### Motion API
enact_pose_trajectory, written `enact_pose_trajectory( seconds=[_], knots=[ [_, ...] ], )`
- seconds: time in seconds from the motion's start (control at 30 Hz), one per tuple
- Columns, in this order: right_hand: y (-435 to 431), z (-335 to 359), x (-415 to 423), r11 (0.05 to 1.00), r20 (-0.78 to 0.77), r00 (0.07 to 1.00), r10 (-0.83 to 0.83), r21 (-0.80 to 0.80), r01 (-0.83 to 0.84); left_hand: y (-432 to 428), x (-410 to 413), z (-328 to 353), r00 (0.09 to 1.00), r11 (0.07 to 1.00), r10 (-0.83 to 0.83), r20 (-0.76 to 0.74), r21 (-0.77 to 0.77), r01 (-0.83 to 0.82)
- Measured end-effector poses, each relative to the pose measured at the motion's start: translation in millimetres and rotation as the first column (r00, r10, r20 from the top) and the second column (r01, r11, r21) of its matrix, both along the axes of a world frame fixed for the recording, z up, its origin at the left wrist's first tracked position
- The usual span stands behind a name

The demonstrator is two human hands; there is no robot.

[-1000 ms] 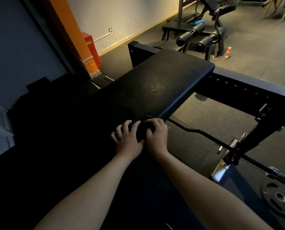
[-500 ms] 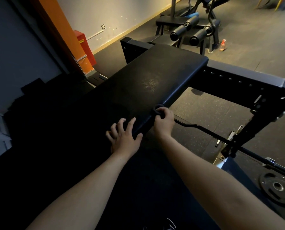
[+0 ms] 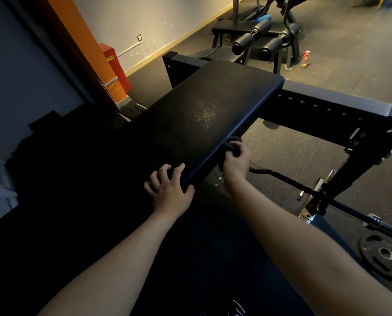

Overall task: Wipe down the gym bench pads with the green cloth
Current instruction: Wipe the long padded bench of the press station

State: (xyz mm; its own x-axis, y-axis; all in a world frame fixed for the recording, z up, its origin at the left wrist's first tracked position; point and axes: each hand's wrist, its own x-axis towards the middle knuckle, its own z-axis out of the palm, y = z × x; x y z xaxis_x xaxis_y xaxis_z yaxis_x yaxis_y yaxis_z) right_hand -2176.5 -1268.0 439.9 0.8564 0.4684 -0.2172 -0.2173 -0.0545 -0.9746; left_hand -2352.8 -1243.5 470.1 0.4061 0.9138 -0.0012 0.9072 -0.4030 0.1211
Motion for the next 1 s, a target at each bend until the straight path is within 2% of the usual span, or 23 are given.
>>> enact_pose_trajectory(
  seconds=[0.1, 0.23, 0.33, 0.5, 0.6, 0.73, 0.87, 1.0],
  knots=[
    [21.3, -12.6, 15.7, 0.999, -0.123, 0.992, 0.032, -0.009, -0.033, 1.4, -0.6, -2.4, 1.000, 1.000, -0.015, 0.014, 0.009, 0.015],
    [14.7, -15.2, -23.7, 0.998, -0.115, 0.992, 0.047, -0.034, -0.051, -1.0, 2.6, -4.5, 1.000, 0.999, 0.007, -0.007, 0.032, -0.007],
    [-1.3, -11.9, -58.8, 0.997, -0.183, 0.980, 0.072, -0.003, -0.073, 0.3, 2.5, -4.3, 1.000, 1.000, 0.002, 0.001, 0.030, -0.002],
    [-28.6, -9.0, -73.0, 0.972, -0.182, 0.955, 0.234, 0.068, -0.225, 3.2, -3.3, -3.0, 0.998, 1.000, -0.029, 0.056, -0.002, 0.029],
    [-17.3, 0.6, -42.6, 0.993, -0.160, 0.982, 0.105, 0.080, -0.093, 6.2, -9.0, -2.3, 0.995, 0.997, -0.067, 0.078, -0.036, 0.070],
    [1.9, 5.1, -28.4, 0.990, -0.335, 0.942, 0.021, 0.137, 0.027, 7.7, -11.7, -2.1, 0.993, 0.994, -0.095, 0.073, -0.044, 0.098],
    [3.1, -13.4, -63.0, 0.999, -0.214, 0.977, -0.004, 0.035, 0.012, 8.3, -11.8, -3.2, 0.992, 0.993, -0.111, 0.061, -0.031, 0.113],
    [-9.6, -17.6, -109.6, 0.998, -0.181, 0.982, 0.049, -0.025, -0.055, 10.8, -10.9, 0.7, 0.991, 0.988, -0.094, 0.097, -0.111, 0.105]
  ],
)
